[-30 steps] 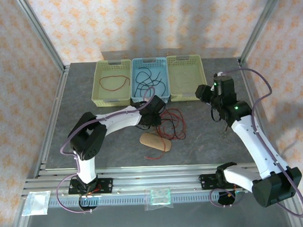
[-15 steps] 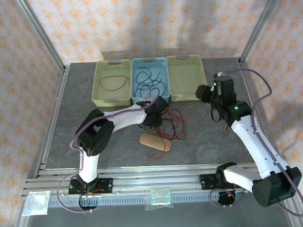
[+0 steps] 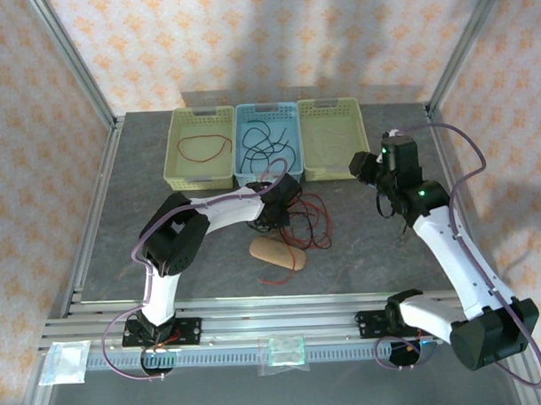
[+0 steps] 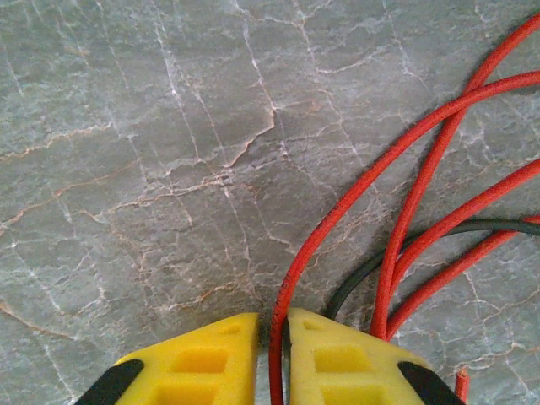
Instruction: Untangle the cables
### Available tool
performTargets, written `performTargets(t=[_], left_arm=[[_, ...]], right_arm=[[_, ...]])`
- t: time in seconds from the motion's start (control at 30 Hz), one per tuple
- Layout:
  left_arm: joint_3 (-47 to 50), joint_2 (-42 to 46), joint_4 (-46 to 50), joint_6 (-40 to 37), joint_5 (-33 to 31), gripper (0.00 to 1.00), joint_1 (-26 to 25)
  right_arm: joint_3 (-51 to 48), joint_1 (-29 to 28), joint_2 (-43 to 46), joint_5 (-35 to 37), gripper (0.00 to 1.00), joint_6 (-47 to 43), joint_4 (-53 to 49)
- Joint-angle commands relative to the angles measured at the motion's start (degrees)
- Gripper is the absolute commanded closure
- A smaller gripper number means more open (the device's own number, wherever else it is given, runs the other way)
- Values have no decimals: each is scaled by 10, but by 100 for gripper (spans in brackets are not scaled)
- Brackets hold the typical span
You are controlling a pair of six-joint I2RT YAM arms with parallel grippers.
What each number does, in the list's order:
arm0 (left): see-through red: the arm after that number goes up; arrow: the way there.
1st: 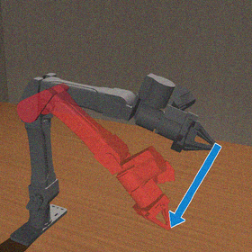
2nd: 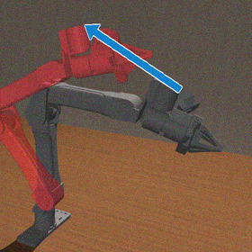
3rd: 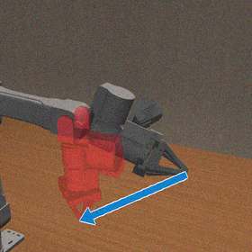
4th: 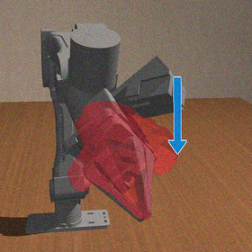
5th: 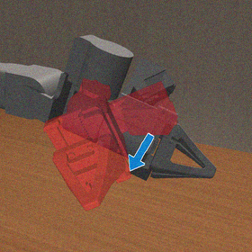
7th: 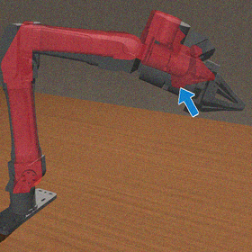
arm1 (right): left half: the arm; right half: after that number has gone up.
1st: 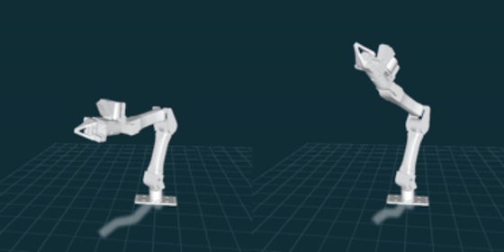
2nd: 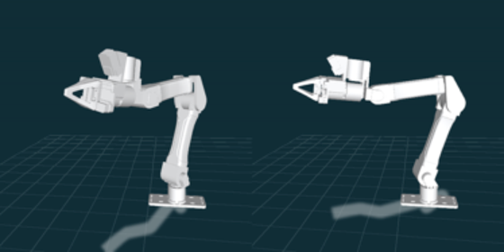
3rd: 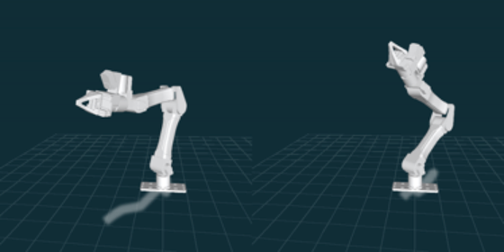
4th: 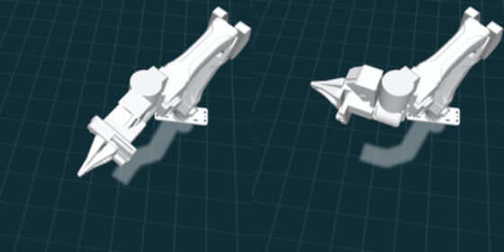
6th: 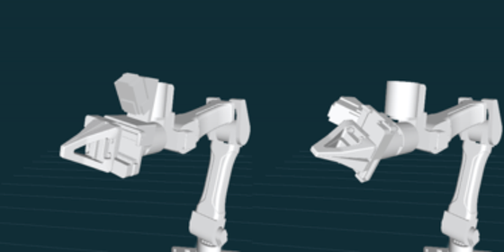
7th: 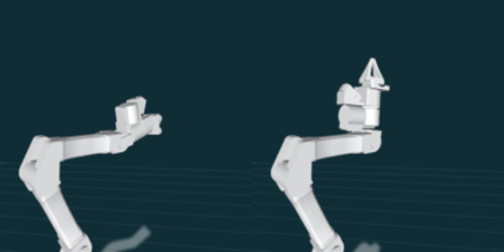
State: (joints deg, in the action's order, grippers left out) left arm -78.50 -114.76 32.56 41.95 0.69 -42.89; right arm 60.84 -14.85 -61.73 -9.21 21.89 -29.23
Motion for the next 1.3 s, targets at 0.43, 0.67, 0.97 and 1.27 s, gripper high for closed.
performTargets(t=[0.43, 0.67, 0.97, 1.27], left_arm=[[-34, 181, 18, -94, -144, 100, -13], [-45, 260, -25, -173, -161, 100, -14], [-78, 312, -52, -275, -132, 100, -5], [-93, 326, -63, -355, -48, 100, 45]], right_arm=[[-79, -3, 54, 18, 39, 34, 134], [-70, -3, 70, 36, 22, -24, 180], [-60, -3, 73, -138, 17, -177, 214], [19, -4, 36, -307, 11, -306, 164]])
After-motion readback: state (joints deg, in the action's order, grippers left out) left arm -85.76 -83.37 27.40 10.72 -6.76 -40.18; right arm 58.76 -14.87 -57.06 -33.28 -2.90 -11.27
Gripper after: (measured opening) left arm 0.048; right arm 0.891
